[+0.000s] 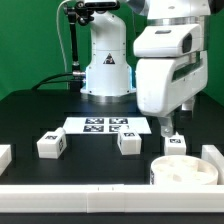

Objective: Assemble stool

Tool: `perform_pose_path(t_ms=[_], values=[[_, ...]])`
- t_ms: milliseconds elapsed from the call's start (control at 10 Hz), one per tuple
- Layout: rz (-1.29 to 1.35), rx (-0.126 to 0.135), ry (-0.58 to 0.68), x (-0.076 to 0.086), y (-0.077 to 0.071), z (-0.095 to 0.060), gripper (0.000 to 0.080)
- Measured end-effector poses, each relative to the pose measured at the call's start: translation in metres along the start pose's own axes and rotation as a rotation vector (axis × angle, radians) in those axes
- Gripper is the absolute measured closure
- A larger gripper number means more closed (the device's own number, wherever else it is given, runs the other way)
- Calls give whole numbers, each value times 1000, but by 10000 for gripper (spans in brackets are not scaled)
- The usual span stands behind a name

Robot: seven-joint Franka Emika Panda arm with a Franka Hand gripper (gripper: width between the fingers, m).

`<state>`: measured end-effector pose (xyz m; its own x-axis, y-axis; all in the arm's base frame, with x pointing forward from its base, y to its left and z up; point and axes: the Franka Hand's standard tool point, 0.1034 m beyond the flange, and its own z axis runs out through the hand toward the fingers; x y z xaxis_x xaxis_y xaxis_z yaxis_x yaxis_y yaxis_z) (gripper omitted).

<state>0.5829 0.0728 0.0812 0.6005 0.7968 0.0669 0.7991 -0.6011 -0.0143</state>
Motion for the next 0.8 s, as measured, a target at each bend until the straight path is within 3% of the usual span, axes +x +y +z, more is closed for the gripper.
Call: perform_pose_path(t_ms=[100, 400, 800], values=[[150, -19, 9, -11, 0, 3, 151], [504, -26, 49, -22, -9, 14, 151], [850, 12, 65, -18, -14, 15, 151]])
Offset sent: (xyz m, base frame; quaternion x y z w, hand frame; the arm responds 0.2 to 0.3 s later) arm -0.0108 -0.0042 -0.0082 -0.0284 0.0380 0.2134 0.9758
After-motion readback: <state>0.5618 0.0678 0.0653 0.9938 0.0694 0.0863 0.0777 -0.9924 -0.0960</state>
